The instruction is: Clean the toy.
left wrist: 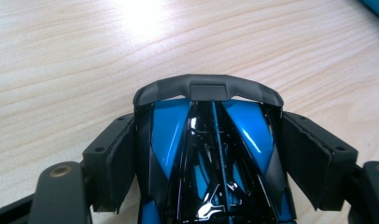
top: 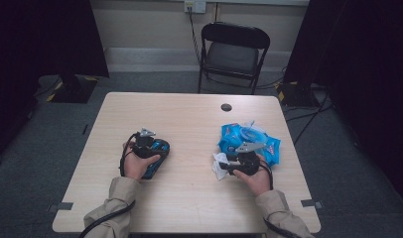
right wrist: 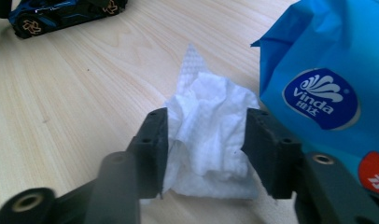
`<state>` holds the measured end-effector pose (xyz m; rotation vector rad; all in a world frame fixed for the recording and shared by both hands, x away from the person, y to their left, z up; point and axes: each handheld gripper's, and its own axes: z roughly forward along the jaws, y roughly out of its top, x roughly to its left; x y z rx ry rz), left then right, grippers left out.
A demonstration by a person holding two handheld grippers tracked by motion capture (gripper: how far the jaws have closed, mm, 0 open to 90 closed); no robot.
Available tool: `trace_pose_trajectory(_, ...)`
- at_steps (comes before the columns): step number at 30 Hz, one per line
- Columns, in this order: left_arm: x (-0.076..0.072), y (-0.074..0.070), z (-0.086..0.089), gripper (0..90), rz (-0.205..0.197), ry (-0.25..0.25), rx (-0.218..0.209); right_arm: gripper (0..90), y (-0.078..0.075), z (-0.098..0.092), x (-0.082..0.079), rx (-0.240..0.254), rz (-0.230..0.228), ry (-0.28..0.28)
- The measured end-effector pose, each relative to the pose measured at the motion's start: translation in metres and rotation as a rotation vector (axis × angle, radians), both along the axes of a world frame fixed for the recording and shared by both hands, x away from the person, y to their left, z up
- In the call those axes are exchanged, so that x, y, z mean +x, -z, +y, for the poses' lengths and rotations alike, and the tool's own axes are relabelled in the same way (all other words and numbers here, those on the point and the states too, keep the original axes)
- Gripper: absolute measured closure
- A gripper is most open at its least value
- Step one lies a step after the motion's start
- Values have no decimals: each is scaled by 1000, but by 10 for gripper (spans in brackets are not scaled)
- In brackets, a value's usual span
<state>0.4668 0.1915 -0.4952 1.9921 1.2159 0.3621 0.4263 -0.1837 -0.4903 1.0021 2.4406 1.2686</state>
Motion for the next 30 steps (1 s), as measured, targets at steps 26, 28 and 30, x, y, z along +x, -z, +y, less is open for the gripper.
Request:
trace_pose_trajectory(26,-30,-37,-4,162,-30,125,-43,183,-20,-12,-12,28,3,28)
trace_pose_trajectory(28,-33,-38,-7,162,-32,135,-56,179,-21,-13,-14,35,7,25)
trace_pose_trajectory(30,-36,-39,-9,163,-29,148,-60,171,-23,-14,-15,36,6,25)
